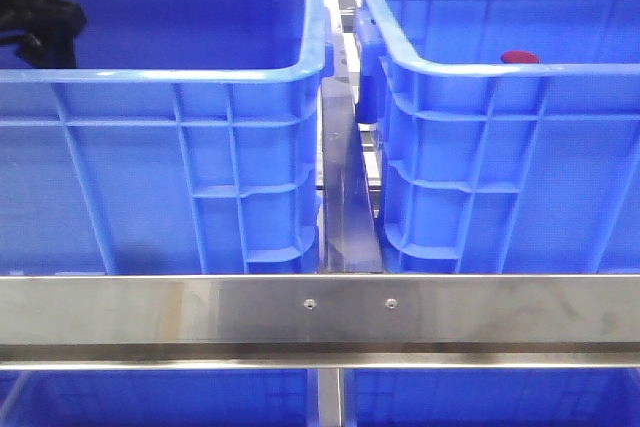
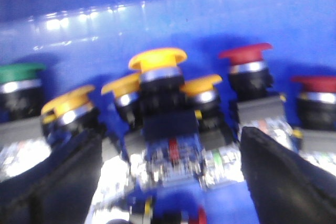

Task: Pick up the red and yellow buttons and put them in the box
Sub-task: 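Lower the left gripper and grasp a yellow-capped push button, then lift the yellow button and grasp its cap with the right gripper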

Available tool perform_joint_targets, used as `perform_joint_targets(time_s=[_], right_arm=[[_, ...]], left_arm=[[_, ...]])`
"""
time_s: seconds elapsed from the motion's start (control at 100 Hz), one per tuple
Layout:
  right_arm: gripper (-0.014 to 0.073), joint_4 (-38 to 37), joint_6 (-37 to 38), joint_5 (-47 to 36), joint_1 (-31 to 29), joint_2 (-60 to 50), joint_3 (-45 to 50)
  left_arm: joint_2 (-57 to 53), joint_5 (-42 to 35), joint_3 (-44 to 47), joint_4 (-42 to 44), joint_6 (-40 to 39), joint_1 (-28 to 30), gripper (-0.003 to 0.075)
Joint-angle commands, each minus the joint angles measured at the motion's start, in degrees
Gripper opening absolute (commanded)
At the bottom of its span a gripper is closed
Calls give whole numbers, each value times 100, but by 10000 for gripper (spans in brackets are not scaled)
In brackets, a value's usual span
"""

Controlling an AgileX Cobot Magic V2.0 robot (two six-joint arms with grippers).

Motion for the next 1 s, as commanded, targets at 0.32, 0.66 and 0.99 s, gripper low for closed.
perform_joint_targets(time_s=[0.32, 0.66, 0.99], right_arm=[[-67, 13, -47, 49, 3, -4, -164], [-67, 13, -47, 49, 3, -4, -164], [-67, 13, -47, 49, 3, -4, -164]], left_arm=[[308, -715, -223, 172, 10, -41, 513], [455, -801, -223, 172, 10, -41, 410], [139, -756, -223, 172, 10, -41, -19]])
